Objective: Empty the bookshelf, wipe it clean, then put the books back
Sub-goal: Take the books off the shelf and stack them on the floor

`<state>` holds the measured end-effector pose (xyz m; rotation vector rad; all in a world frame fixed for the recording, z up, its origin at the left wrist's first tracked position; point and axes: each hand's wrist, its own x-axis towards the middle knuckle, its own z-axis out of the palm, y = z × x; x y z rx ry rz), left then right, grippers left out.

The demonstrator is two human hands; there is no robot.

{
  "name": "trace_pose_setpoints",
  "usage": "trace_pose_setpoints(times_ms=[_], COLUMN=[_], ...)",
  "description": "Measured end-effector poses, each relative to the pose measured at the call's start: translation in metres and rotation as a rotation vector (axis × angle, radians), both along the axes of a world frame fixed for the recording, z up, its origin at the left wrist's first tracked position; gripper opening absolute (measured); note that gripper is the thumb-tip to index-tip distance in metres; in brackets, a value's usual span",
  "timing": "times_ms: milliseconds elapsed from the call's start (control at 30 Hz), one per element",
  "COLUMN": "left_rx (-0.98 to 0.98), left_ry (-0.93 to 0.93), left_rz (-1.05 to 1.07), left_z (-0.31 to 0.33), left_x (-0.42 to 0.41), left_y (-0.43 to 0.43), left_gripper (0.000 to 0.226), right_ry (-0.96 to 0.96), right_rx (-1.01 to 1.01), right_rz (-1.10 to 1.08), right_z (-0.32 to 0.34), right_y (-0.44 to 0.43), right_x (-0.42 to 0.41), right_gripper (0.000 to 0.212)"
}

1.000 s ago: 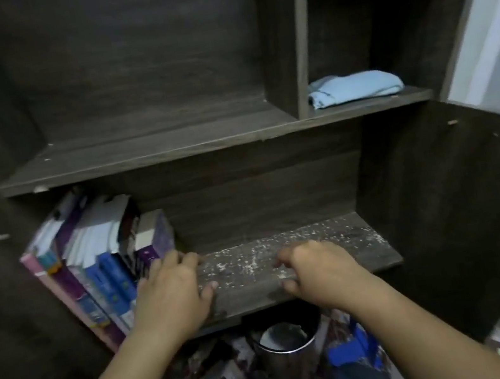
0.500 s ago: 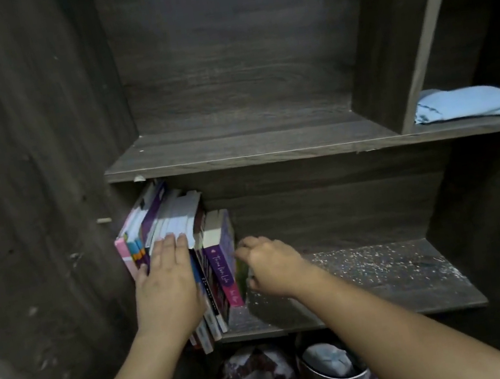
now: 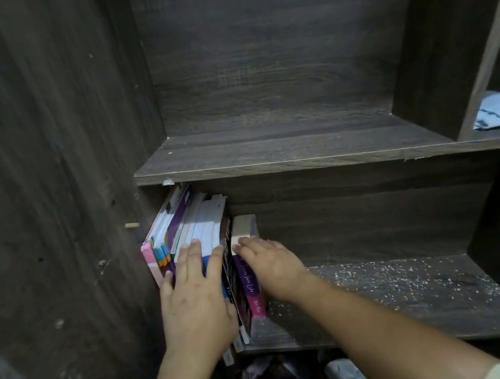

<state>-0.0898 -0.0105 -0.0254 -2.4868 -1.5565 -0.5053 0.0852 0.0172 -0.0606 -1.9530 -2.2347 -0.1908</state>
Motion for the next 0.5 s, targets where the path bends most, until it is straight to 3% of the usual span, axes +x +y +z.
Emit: trace_pose_setpoints(times_ms=[233, 367, 500], left_rx=[0.029, 0.044, 0.067], left_ry=[-0.037, -0.055, -0.073], left_rz=[-0.004, -0.026, -0.04], left_z=[-0.008, -0.011, -0.013], left_x=[0.0, -0.002, -0.002], left_y=[0.004, 0.006, 0.008], left_gripper=[0.088, 0.087, 0.084], right_ry=[0.139, -0.057, -0.342], right_rx=[0.017, 0.062, 0.147], right_rz=[0.007, 0.085, 0.138], right_z=[0.004, 0.006, 0.013], right_y=[0.002, 0.008, 0.011], right_x=[0.015, 0.024, 0.033], right_gripper=[0.057, 0.063, 0.041])
